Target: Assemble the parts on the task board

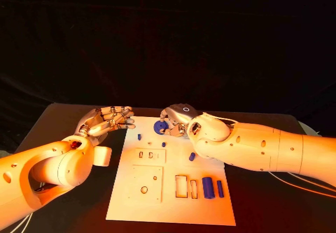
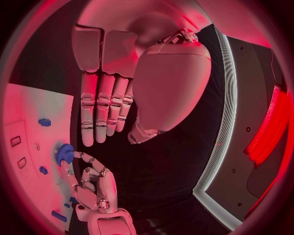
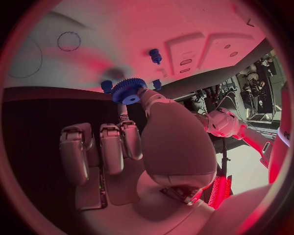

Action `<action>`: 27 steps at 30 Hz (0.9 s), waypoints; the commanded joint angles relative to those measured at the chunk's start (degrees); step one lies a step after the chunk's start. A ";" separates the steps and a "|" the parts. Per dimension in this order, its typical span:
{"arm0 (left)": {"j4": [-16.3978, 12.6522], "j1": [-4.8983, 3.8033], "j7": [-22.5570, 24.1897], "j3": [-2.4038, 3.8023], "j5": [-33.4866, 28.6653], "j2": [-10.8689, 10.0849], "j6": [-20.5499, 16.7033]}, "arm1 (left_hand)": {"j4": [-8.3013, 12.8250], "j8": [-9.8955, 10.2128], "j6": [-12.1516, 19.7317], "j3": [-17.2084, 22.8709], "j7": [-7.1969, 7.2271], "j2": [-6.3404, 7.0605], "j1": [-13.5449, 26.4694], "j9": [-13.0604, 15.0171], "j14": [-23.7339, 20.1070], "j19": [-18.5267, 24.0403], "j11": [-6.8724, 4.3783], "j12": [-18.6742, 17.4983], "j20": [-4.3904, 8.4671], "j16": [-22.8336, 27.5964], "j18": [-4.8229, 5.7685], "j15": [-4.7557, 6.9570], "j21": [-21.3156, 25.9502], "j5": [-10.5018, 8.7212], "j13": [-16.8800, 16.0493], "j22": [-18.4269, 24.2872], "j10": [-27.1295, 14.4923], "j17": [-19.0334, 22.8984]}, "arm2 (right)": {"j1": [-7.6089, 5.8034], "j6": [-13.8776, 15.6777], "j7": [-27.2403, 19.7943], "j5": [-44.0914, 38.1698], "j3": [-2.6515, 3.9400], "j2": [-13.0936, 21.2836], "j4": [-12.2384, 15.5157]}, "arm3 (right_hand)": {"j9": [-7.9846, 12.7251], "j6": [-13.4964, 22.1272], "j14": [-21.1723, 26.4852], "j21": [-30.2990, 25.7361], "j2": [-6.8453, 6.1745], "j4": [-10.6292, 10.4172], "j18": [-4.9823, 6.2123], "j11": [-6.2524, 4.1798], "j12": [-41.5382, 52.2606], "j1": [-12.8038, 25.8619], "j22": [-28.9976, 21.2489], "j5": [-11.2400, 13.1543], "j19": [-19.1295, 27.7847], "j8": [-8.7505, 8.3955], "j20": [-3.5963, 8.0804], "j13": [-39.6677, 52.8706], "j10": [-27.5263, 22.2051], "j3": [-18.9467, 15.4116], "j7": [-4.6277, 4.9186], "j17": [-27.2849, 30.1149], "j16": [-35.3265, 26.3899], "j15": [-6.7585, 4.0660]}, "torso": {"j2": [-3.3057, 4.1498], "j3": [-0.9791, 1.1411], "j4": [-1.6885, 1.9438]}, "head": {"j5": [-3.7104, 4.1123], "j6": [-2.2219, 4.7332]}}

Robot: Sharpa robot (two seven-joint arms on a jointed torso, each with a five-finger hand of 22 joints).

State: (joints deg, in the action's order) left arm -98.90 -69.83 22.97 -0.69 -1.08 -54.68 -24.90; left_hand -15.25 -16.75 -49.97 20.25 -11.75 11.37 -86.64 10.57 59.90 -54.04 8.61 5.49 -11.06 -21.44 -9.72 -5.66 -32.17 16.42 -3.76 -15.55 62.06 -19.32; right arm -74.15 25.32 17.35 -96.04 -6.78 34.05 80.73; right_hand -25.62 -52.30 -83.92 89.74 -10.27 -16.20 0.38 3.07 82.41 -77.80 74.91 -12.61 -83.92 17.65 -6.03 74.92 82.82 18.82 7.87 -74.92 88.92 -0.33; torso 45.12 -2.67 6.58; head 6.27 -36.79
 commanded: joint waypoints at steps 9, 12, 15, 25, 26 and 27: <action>-0.19 -0.24 0.21 0.05 -0.10 0.09 1.14 | 0.01 0.25 0.15 0.48 -0.09 0.20 -0.58 0.05 -0.11 0.30 0.08 -0.24 0.15 0.27 -0.57 0.04 -0.20 -0.24 -0.08 -0.05 0.34 -0.09 | 0.16 -2.39 0.62 -1.51 -0.15 -0.84 -1.21 | -0.03 -0.19 -5.43 0.26 -0.39 0.02 -0.38 0.10 0.23 -0.30 15.09 -0.23 -6.08 0.33 0.38 6.96 0.39 0.39 -0.10 -11.87 0.20 -0.34 | -0.01 0.09 0.03 | 0.01 -0.20; -0.17 -0.25 0.20 0.05 -0.10 0.11 1.15 | 0.01 0.25 0.15 0.48 -0.09 0.20 -0.58 0.05 -0.11 0.30 0.08 -0.24 0.15 0.27 -0.57 0.04 -0.20 -0.24 -0.08 -0.05 0.34 -0.09 | 0.31 -2.53 0.58 -1.57 -0.18 -1.10 -1.41 | -0.03 -0.19 -5.44 0.26 -0.40 0.02 -0.38 0.10 0.22 -0.30 15.09 -0.22 -6.08 0.33 0.39 6.95 0.38 0.39 -0.10 -11.87 0.20 -0.34 | -0.02 0.08 0.05 | 0.04 -0.23; -0.15 -0.25 0.19 0.05 -0.10 0.12 1.17 | 0.01 0.25 0.15 0.48 -0.09 0.20 -0.58 0.05 -0.11 0.30 0.08 -0.24 0.15 0.27 -0.57 0.04 -0.20 -0.24 -0.08 -0.05 0.34 -0.09 | 0.51 -2.73 0.54 -1.59 -0.21 -1.31 -1.61 | -0.03 -0.19 -5.44 0.26 -0.40 0.02 -0.38 0.10 0.22 -0.30 15.09 -0.22 -6.08 0.33 0.39 6.95 0.38 0.39 -0.10 -11.87 0.20 -0.34 | -0.02 0.08 0.04 | 0.02 -0.31; -0.10 -0.26 0.13 0.05 -0.10 0.06 1.18 | 0.01 0.25 0.15 0.48 -0.09 0.20 -0.58 0.05 -0.11 0.30 0.08 -0.24 0.15 0.27 -0.57 0.04 -0.20 -0.24 -0.08 -0.05 0.34 -0.09 | 0.90 -2.46 0.63 -1.60 -0.26 -1.51 -2.08 | 0.02 -0.07 -5.39 0.26 -0.73 -0.04 -0.38 0.17 -0.08 -0.06 15.09 0.05 -6.08 0.16 0.39 6.64 0.10 0.46 -0.01 -11.66 0.14 -0.32 | -0.02 0.04 -0.02 | -0.13 -0.37; -0.10 -0.26 0.13 0.05 -0.10 0.06 1.18 | 0.01 0.25 0.15 0.48 -0.09 0.20 -0.58 0.05 -0.11 0.30 0.08 -0.24 0.15 0.27 -0.57 0.04 -0.20 -0.24 -0.08 -0.05 0.34 -0.09 | 0.92 -2.24 0.71 -1.60 -0.26 -1.57 -2.18 | 0.09 0.17 -5.39 0.26 -0.86 -0.11 -0.38 0.24 -0.24 0.13 15.09 0.26 -6.08 -0.03 0.37 6.48 -0.07 0.49 0.09 -11.64 0.13 -0.27 | -0.02 0.04 -0.01 | -0.11 -0.38; -0.10 -0.27 0.12 0.05 -0.10 0.05 1.19 | 0.01 0.25 0.15 0.48 -0.09 0.20 -0.58 0.05 -0.11 0.30 0.08 -0.24 0.15 0.27 -0.57 0.04 -0.20 -0.24 -0.08 -0.05 0.34 -0.09 | 0.93 -2.06 0.75 -1.59 -0.26 -1.60 -2.25 | 0.28 0.85 -5.37 0.26 -1.08 -0.20 -0.38 0.44 -0.65 0.53 15.09 0.59 -6.08 -0.53 0.30 6.06 -0.47 0.53 0.33 -11.58 0.11 -0.13 | -0.03 0.04 0.00 | -0.10 -0.37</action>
State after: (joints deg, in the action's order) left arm -98.87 -69.88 22.85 -0.68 -1.08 -54.71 -24.77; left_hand -15.09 -16.75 -49.97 20.41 -11.75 11.37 -86.64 10.55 59.90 -54.04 8.61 5.49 -11.06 -21.44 -9.72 -5.66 -32.16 16.42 -3.76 -15.54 62.06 -19.35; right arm -73.38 23.75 17.69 -96.70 -6.96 32.56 78.53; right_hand -25.58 -52.01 -83.92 89.74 -10.82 -16.45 0.38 3.27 82.10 -77.26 74.94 -12.38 -83.91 17.64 -6.04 74.91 82.62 19.05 8.12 -74.91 88.92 -0.33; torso 45.11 -2.62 6.57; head 6.15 -37.17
